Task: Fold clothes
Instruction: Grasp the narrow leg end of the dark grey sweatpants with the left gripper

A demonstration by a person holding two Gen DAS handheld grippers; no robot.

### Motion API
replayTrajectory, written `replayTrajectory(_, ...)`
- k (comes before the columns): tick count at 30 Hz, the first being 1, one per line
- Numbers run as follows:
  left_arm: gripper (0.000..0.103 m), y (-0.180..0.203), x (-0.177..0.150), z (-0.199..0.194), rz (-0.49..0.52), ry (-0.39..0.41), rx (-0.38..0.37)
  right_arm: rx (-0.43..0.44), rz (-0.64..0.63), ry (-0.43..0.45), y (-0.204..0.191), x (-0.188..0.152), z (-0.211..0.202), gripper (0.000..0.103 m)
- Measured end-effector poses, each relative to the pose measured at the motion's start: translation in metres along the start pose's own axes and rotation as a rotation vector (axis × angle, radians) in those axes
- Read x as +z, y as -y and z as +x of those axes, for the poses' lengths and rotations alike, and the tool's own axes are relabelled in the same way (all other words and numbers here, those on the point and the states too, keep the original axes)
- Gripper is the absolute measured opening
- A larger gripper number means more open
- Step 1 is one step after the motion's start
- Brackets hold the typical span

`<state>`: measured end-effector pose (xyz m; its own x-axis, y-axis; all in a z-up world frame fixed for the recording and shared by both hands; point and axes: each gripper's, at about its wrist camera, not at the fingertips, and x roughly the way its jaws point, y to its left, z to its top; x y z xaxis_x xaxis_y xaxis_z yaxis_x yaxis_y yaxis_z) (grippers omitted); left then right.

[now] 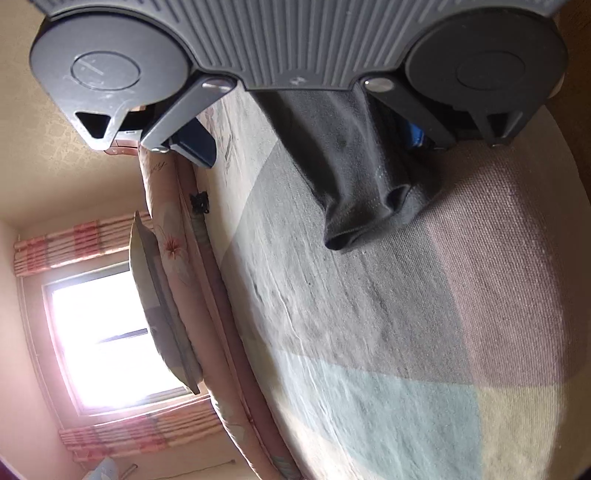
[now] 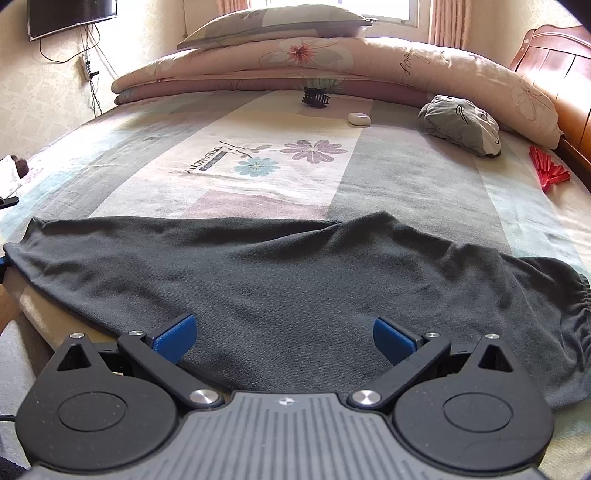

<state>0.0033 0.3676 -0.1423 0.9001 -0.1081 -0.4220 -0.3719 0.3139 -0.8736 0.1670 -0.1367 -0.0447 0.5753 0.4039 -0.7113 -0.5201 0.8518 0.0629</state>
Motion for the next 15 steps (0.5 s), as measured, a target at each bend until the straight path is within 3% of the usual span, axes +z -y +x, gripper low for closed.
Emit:
replayTrajectory(3, 0.097, 0.001, -0.003, 0.003, 0.003, -0.032, -0.019, 0.004, 0.013, -0.012, 0.001, 0.000, 0.003, 0.103)
replayTrajectory(7, 0.097, 0.000, 0.009, 0.000, -0.013, 0.038, -0.001, 0.013, -0.010, -0.008, -0.004, 0.001, 0.003, 0.103)
replayTrajectory(11, 0.097, 0.002, 0.016, 0.001, -0.045, 0.047, -0.018, 0.020, -0.017, -0.009, -0.007, 0.000, 0.001, 0.103)
replayTrajectory(13, 0.097, 0.009, 0.009, 0.005, -0.003, 0.013, -0.045, 0.017, -0.019, -0.013, -0.007, -0.001, 0.001, 0.103)
replayTrajectory(15, 0.097, 0.010, 0.007, 0.010, 0.033, 0.013, -0.023, 0.018, -0.015, -0.018, -0.007, -0.001, 0.002, 0.103)
